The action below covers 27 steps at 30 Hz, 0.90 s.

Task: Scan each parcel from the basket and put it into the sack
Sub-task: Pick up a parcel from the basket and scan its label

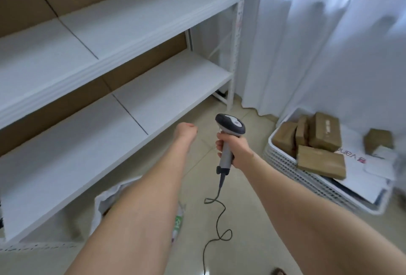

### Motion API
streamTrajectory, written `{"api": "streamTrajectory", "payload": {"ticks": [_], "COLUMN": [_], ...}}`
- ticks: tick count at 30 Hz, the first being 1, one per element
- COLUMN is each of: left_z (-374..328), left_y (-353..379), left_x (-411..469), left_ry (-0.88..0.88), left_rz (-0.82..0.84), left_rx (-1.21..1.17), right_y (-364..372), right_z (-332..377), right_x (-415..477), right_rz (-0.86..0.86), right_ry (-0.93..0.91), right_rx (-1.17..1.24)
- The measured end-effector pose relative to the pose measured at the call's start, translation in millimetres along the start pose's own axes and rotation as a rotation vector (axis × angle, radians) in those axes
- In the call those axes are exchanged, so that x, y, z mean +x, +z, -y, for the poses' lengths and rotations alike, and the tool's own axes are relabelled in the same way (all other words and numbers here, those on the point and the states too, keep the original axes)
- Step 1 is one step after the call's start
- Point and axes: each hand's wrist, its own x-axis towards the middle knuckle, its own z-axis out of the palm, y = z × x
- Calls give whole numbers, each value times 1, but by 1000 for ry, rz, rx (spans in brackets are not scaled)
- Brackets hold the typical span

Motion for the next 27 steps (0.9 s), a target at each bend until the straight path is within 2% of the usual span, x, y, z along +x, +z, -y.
{"api": "streamTrajectory", "payload": {"ticks": [6,14,21,27], "left_z": [-105,-190,-234,-262], "left_y": [147,318,448,556], "left_x": [-47,-76,-51,9], "left_ry": [91,131,114,100], "left_rz": [80,233,378,435], "left_rx": [55,83,136,225], "right_y": [-157,-323,-433,-524], "right_z": [64,119,154,176], "right_x": [-3,10,60,144], "right_rz": [-118,-279,-388,-532], "right_ry": [-30,-30,8,53], "right_rx": [165,395,455,459]}}
